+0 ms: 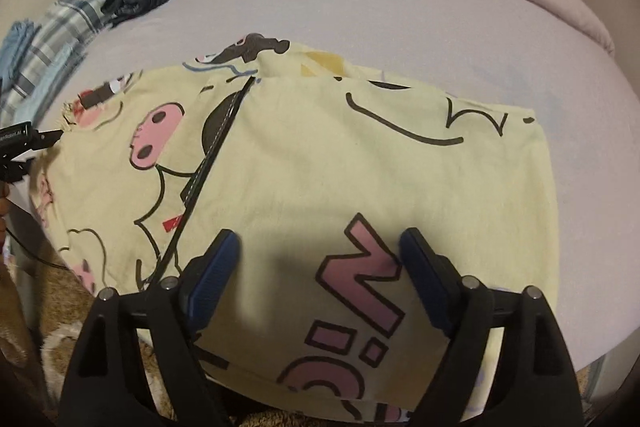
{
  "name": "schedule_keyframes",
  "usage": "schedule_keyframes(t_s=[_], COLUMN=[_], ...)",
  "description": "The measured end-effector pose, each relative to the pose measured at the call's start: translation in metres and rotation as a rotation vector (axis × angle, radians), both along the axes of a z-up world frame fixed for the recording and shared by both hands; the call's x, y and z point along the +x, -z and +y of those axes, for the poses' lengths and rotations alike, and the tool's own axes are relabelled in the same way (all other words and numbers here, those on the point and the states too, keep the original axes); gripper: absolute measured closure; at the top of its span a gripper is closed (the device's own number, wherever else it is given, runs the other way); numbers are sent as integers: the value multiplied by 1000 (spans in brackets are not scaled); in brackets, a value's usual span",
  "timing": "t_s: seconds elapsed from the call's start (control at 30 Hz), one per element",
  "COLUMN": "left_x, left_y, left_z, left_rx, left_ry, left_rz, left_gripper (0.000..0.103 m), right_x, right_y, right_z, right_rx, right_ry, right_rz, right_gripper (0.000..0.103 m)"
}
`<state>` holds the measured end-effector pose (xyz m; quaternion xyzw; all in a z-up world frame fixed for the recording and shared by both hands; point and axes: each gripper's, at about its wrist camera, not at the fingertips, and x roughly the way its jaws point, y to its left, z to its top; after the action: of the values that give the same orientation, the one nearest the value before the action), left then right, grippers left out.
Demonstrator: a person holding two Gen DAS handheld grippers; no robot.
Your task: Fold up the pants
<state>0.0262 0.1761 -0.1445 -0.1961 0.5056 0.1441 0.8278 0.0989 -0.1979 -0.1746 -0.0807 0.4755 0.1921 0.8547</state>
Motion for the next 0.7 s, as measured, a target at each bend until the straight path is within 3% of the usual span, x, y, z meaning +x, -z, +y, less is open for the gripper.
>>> schedule_keyframes(t_s=[0.03,0.07,0.13,0.17,0.23,0.33,0.53,0.7], left_x=[0,-1,-5,-8,-12,-18,-6,27], left_y=[0,-2,-4,-5,-13,-40,-117,-133], left_z=[-1,-2,-6,-7,-11,-23,-94,-176], left_rx=[2,-4,-66,-130,-159,-243,-264,-349], left_ry=[-13,-18,-14,-18,-14,32,261,481], left_rz=[-2,-11,-46,-59,-75,-171,-327,-331], left_gripper=[38,54,77,77,78,78,78,78], right_x=[0,0,0,-1,0,1,-5,-18], right_y=[0,0,1,0,0,-4,-12,-23], right_z=[2,3,4,2,-1,-4,-38,-76], right_rx=[2,4,8,7,9,37,144,218], right_ry=[2,2,2,0,-5,-3,36,112], right_rz=[-1,-2,-9,-14,-15,4,53,55], right_gripper=[15,13,13,13,13,13,18,18])
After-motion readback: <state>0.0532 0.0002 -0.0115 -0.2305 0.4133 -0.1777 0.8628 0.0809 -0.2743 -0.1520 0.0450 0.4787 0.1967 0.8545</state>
